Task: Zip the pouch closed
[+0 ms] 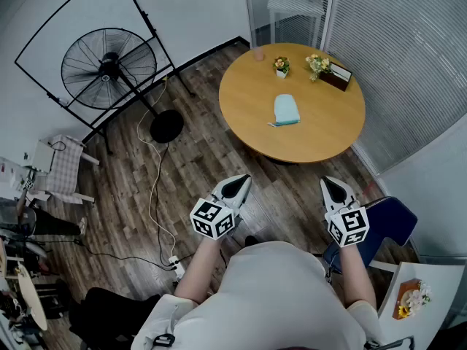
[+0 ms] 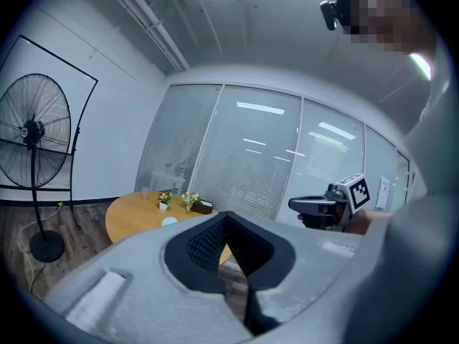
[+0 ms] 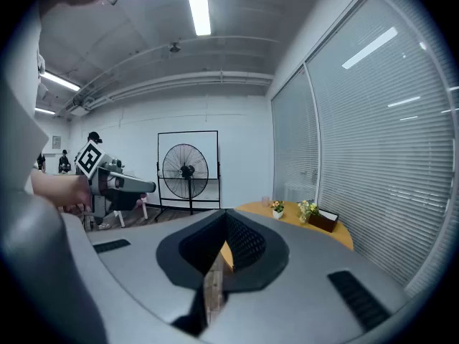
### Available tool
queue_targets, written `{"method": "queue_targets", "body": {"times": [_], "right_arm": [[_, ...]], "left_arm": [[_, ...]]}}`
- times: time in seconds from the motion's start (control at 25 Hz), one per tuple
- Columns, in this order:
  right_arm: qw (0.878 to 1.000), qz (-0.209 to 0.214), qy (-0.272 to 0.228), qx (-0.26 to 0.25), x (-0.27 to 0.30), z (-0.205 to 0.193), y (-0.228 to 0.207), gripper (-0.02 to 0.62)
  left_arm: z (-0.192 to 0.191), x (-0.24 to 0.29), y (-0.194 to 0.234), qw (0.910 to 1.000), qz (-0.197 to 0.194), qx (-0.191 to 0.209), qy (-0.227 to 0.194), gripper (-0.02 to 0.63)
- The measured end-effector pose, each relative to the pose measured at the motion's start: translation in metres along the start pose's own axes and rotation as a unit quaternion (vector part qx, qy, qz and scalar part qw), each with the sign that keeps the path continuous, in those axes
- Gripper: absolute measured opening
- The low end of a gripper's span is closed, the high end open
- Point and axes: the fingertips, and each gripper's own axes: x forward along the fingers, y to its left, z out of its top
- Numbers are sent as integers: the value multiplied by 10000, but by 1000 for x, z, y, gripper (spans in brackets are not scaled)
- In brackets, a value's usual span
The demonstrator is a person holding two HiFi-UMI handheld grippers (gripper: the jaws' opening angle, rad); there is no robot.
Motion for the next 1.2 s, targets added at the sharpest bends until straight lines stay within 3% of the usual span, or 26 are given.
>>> {"method": "queue_targets", "body": {"times": [0.6, 1.2], "right_arm": [[9997, 8, -10, 242, -4, -2, 15, 3], [9993, -96, 145, 327, 2, -15, 54, 11]], "left_arm": [[-7, -13, -4, 9999, -14, 130, 96, 20], [-15, -43, 17, 9996, 34, 166, 206, 21]]}}
